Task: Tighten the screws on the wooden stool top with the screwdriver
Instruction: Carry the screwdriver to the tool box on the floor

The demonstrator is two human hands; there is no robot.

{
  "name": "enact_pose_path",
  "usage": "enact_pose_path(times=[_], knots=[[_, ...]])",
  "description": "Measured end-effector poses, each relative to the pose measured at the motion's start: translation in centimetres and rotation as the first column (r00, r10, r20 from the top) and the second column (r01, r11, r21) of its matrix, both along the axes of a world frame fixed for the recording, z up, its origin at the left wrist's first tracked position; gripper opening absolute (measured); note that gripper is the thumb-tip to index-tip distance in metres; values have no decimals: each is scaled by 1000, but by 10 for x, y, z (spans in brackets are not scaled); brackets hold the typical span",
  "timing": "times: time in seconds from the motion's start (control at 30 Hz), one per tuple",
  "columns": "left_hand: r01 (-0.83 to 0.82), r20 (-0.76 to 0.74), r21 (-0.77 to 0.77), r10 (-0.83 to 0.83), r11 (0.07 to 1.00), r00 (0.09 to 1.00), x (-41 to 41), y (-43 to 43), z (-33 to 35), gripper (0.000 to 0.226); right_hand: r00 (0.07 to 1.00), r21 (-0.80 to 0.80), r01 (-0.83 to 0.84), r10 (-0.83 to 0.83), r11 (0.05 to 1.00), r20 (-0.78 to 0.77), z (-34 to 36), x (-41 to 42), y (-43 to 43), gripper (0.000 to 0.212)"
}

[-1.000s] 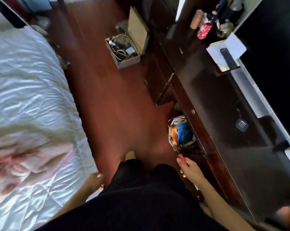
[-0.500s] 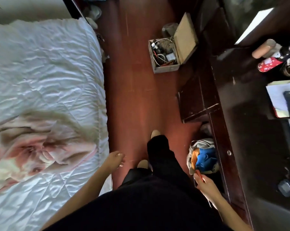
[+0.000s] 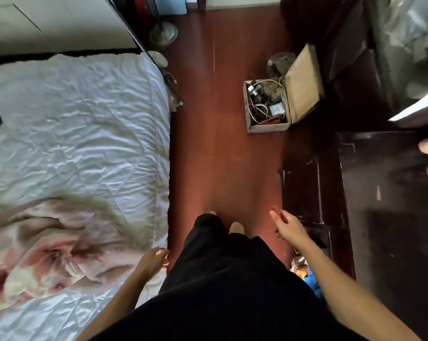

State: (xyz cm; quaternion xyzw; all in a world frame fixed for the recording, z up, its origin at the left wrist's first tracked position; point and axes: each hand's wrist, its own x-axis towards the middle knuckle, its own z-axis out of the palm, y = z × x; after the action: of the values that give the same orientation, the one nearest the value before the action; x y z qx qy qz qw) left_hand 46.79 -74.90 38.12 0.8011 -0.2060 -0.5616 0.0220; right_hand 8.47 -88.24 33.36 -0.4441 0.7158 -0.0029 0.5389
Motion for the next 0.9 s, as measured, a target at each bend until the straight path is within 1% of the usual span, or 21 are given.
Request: enact_pose_path(times=[0.07,0.13,0.2,0.23,0.3,0.37,0.47,0.53,0.67,0.7,0.73,0.83,0.9], knots=[[-44,-2,23,44,999,999,9,-24,-8,29,1000,-37,12,-11,999,28,3,12,-47,33],[-88,-3,45,89,995,996,21,-54,-14,17,999,-54,9,-7,999,34,2,25,-88,27],[-85,4,36,85,996,996,35,-88,-20,10,1000,-54,5,-4,999,11,0,35,-120,32],[-59,11,30,58,998,998,43,-108,-21,10,1000,-43,13,-13,999,-3,-3,38,-134,36],[20,27,39,-21,999,999,57,-150,-20,23,998,6,48,-48,999,-29,-8,40,-158,43],[119,13,40,-120,992,993,67,-199,-15,32,996,35,88,-86,996,-38,-9,40,-176,44],[193,-30,10,-193,981,981,75,-282,-7,37,988,52,143,-139,988,-72,-4,37,-203,46],[222,-40,-47,-224,974,974,76,-341,1,33,981,75,189,-184,979,-67,-1,36,-218,49],[133,-80,-202,-152,970,985,78,-457,13,19,965,113,245,-231,963,-122,-2,37,-262,61],[118,-84,-230,-140,966,987,79,-483,11,15,961,129,261,-245,957,-128,-5,38,-276,62],[116,-87,-248,-142,962,986,79,-508,11,16,959,143,270,-252,952,-130,-8,39,-293,61],[122,-82,-256,-148,959,986,82,-569,7,17,956,160,288,-275,944,-98,-19,44,-352,60],[118,-58,-212,-133,970,989,86,-600,8,13,961,157,277,-273,948,-48,-24,49,-402,58]])
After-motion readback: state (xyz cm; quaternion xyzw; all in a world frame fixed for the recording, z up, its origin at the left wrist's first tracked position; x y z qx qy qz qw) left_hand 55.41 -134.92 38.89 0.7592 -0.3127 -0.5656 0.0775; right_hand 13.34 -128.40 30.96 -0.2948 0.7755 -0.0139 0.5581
